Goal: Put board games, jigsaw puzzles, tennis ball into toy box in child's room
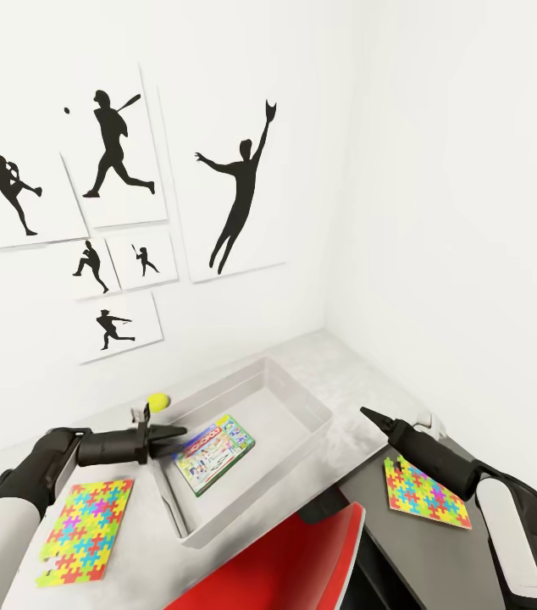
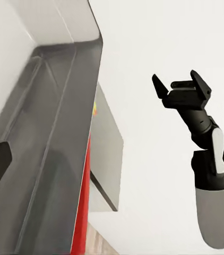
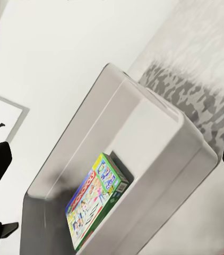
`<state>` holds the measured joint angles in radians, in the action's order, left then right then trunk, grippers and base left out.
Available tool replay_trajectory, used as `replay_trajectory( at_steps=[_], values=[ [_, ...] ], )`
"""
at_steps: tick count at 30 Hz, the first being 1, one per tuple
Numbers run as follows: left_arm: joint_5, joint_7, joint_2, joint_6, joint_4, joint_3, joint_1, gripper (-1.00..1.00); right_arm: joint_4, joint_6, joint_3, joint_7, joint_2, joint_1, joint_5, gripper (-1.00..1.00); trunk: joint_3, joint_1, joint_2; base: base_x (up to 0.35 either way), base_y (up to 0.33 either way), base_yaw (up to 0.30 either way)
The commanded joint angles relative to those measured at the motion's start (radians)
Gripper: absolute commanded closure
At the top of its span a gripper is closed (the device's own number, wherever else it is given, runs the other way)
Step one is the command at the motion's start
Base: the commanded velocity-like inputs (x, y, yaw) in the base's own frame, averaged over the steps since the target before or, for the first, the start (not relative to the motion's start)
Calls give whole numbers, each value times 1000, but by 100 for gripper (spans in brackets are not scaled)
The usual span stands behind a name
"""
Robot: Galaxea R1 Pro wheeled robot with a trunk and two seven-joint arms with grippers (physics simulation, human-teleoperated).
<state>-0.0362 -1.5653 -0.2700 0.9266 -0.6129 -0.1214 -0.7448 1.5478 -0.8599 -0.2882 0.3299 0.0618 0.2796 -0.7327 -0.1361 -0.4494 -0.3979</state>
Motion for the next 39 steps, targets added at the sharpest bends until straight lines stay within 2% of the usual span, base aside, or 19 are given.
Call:
replay_trajectory(
  at_steps=[1,5,14,22,30,34,37,39],
  values=[
    [-4,-5,-3,1,0,-1,-1,-100,0,-5,-2,6,0,1,4,-100,-2,-1,-2,0,0,0],
    [1,-5,-20,-35,-1,-6,-1,-100,1,-5,-2,6,0,1,3,-100,-2,-1,-2,0,0,0],
    [5,-5,-50,-66,-43,-10,0,-100,2,-4,-2,8,0,1,2,-100,-2,-1,-2,-35,0,0],
    [5,-5,-57,-72,-57,-13,1,-100,6,-3,-2,9,0,1,1,-100,5,-1,-2,-235,0,0],
    [7,-5,-67,-82,-65,-13,1,-100,5,-2,-2,34,-1,1,2,-100,17,-1,-2,-44,0,0],
    [11,-5,-82,-99,-87,-14,3,-100,5,-2,-2,38,-1,1,2,-100,23,-1,-2,-5,0,0],
    [30,-5,-89,-104,-98,-14,6,-100,3,6,-4,40,-1,1,2,-100,28,-1,-2,-2,0,-2],
    [66,-5,-97,-111,-105,-15,12,-100,2,33,-5,51,0,2,2,-100,31,-1,-2,-1,0,-38]
  ],
)
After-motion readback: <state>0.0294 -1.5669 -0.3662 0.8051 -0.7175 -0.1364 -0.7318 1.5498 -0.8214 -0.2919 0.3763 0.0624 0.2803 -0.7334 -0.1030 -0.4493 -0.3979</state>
